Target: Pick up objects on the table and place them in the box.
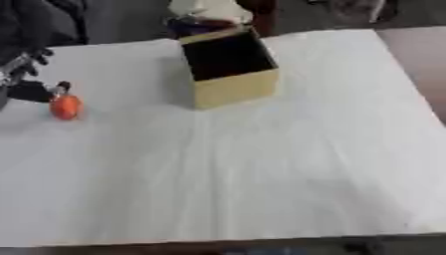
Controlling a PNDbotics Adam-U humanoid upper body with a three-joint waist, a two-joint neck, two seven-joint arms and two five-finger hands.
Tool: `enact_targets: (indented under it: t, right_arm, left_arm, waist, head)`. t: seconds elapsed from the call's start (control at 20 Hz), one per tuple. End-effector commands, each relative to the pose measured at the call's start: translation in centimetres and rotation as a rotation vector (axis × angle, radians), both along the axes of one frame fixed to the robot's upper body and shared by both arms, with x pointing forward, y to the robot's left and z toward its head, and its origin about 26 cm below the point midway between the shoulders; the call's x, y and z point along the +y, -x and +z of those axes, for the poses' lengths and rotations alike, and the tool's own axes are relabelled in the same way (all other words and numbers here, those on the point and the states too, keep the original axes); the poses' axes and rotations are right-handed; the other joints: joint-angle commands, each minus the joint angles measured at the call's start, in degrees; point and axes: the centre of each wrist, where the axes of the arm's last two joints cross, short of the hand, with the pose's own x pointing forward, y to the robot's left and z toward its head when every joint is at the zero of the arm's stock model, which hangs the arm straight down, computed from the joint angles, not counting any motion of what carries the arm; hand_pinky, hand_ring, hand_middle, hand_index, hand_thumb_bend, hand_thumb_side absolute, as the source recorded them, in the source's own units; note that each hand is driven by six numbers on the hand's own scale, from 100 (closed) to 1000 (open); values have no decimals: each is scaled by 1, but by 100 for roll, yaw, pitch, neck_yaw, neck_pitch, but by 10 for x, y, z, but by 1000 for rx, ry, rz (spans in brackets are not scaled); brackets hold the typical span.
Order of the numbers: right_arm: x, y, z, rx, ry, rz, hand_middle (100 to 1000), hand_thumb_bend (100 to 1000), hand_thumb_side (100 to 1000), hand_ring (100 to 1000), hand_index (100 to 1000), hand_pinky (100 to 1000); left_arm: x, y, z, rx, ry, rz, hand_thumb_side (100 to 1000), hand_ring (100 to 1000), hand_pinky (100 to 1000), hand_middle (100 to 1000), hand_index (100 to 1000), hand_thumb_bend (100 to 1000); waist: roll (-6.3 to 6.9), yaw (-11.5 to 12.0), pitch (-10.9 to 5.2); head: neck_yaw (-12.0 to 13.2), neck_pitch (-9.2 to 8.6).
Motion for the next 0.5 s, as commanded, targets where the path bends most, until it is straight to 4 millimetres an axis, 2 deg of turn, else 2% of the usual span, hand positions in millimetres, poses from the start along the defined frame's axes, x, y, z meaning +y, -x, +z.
enact_targets:
  t: [0.05, 0.5]
  right_arm:
    - [-1, 1, 9, -27, 21, 8, 751, 100, 470, 1000, 961, 728]
    - [0, 0, 10, -26, 19, 9, 751, 100, 470, 1000, 961, 727]
  left_arm:
    - [10, -1, 11, 10, -41, 26, 411, 752, 809, 804, 959, 284]
    - [16, -11, -13, 22, -27, 76, 394, 738, 799, 791, 951, 275]
  waist:
    - [-10, -4, -69]
    - [3, -3, -48]
  head:
    - [-2, -18]
    - [-10, -9]
